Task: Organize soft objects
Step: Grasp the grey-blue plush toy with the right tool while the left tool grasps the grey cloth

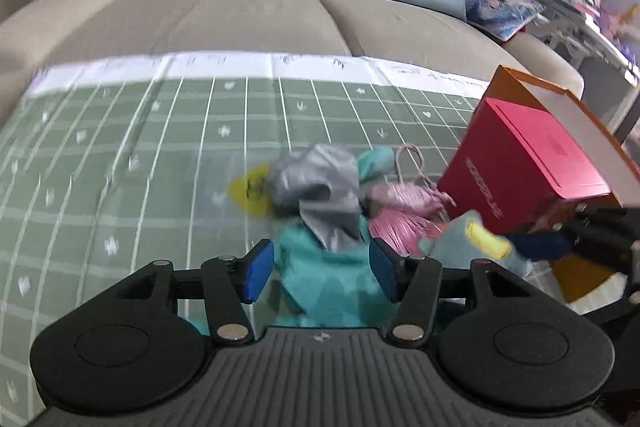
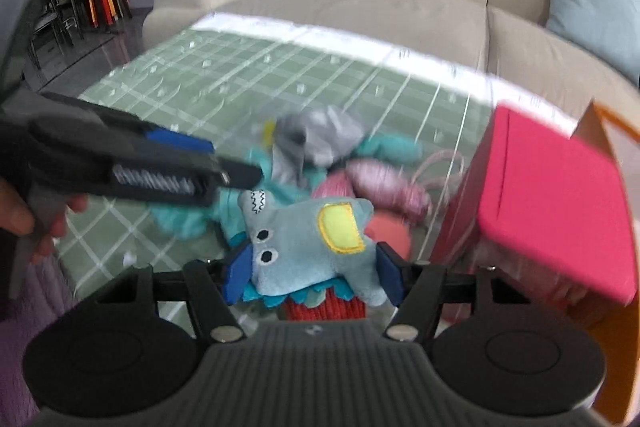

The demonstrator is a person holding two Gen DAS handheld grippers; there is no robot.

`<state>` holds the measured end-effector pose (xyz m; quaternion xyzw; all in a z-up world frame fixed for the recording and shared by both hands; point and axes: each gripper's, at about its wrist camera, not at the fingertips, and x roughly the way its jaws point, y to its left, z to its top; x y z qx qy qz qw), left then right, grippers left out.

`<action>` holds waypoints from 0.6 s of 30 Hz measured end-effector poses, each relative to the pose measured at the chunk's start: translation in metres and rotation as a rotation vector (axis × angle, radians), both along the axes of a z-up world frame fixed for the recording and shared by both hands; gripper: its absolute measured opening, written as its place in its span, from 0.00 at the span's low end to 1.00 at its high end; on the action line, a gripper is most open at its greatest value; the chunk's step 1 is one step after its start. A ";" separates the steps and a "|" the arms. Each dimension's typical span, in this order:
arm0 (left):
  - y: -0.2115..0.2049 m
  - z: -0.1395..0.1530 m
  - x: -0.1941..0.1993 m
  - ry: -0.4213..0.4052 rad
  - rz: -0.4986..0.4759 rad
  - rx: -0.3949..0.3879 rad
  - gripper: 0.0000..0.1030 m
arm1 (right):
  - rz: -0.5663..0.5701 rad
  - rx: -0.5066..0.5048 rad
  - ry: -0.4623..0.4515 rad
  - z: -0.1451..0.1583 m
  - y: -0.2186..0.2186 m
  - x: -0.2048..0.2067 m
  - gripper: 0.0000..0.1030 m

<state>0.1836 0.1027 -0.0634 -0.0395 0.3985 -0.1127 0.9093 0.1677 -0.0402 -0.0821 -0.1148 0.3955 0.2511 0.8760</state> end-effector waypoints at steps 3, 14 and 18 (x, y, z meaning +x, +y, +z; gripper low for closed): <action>-0.002 0.000 0.019 -0.005 -0.055 0.029 0.67 | 0.003 -0.040 -0.030 0.000 0.007 0.011 0.62; -0.014 -0.016 0.079 0.008 -0.230 0.133 0.69 | 0.026 -0.090 -0.072 0.000 0.031 0.019 0.62; -0.016 -0.021 0.089 0.034 -0.223 0.120 0.28 | -0.020 -0.090 -0.055 -0.004 0.032 0.025 0.62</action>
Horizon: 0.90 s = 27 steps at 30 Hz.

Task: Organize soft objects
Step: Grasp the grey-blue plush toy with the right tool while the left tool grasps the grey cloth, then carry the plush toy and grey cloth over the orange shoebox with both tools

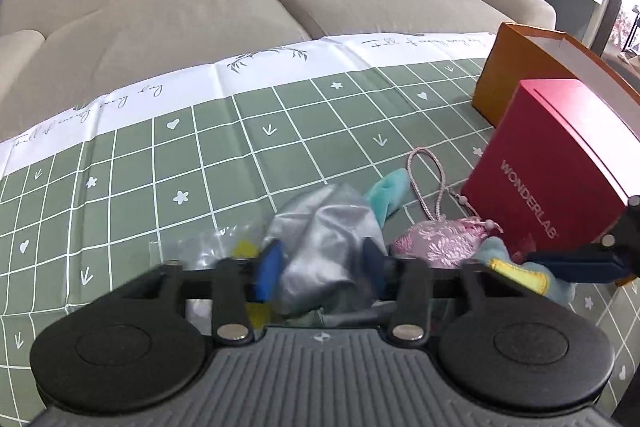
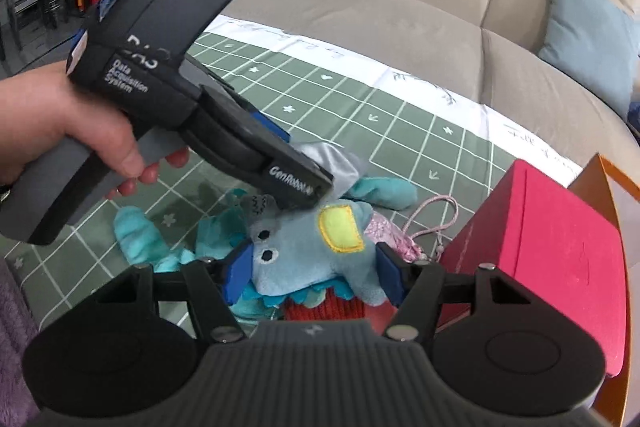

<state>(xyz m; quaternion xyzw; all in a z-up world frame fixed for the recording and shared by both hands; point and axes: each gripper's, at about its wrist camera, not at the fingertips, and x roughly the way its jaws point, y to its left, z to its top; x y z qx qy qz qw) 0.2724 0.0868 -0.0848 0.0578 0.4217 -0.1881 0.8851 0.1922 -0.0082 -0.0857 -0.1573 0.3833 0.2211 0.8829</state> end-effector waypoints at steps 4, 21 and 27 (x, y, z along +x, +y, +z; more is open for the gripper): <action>-0.002 0.000 -0.004 -0.005 0.005 -0.011 0.02 | -0.017 -0.009 -0.022 0.003 0.006 -0.003 0.62; 0.013 0.086 -0.024 -0.118 0.026 0.058 0.01 | -0.152 0.055 -0.027 0.049 -0.001 0.009 0.62; 0.003 0.115 -0.025 -0.071 -0.007 0.079 0.01 | -0.197 0.102 0.006 0.079 -0.014 0.018 0.62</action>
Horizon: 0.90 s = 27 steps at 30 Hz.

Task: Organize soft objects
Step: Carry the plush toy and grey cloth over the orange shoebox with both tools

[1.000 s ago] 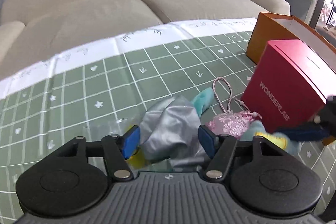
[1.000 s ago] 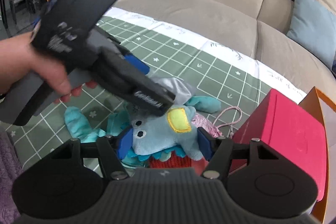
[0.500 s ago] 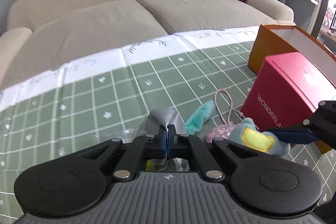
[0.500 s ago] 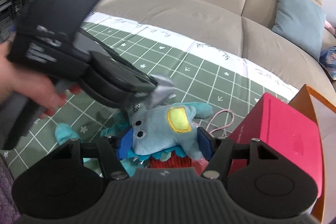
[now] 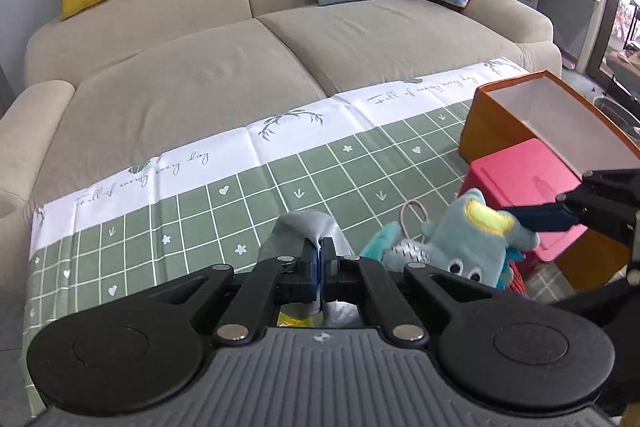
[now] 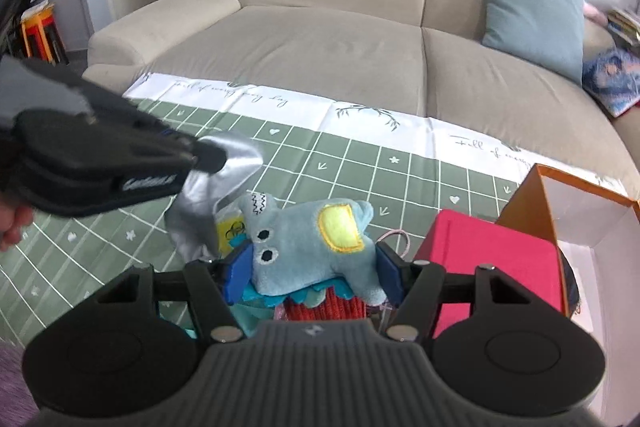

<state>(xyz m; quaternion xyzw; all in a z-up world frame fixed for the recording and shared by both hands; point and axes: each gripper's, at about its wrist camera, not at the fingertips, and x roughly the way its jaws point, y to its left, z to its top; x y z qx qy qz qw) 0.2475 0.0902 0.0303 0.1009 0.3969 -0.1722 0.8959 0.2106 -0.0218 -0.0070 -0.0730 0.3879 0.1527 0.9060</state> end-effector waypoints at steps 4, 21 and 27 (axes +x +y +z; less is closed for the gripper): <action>-0.010 0.019 0.001 0.039 -0.020 -0.012 0.01 | -0.023 0.065 0.080 0.018 -0.018 0.011 0.62; -0.114 0.067 0.000 0.154 -0.184 0.041 0.01 | -0.132 0.124 0.149 0.085 -0.118 0.028 0.62; -0.155 0.082 0.003 0.123 -0.230 0.039 0.01 | -0.167 0.132 0.140 0.100 -0.160 0.034 0.61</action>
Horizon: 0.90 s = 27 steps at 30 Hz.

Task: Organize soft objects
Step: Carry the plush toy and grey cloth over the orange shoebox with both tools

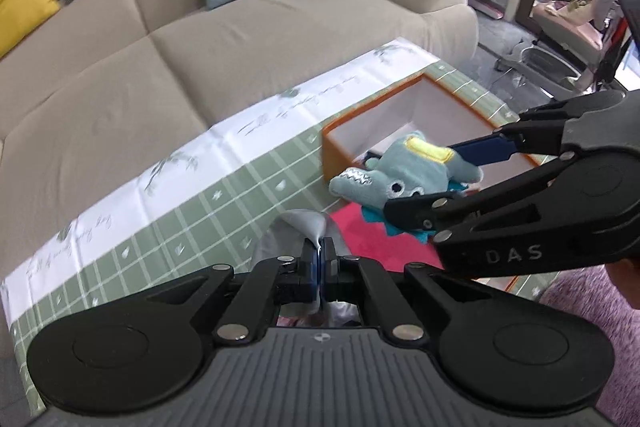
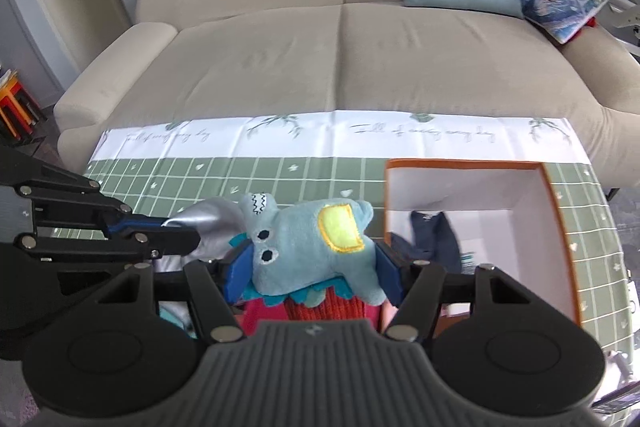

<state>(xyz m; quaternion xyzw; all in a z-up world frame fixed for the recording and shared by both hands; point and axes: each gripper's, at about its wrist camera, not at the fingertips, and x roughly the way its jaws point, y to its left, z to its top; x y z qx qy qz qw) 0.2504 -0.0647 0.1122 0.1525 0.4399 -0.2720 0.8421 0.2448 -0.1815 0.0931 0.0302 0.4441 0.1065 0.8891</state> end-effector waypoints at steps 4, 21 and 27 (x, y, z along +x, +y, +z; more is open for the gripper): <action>-0.030 0.005 0.005 -0.013 -0.034 -0.008 0.01 | -0.020 -0.005 -0.001 0.004 -0.027 0.004 0.62; -0.142 -0.044 0.049 0.045 -0.115 -0.045 0.01 | -0.173 -0.035 0.107 -0.047 -0.147 0.049 0.62; -0.161 -0.079 0.071 0.054 -0.123 0.004 0.01 | -0.196 -0.032 0.154 -0.089 -0.160 0.073 0.62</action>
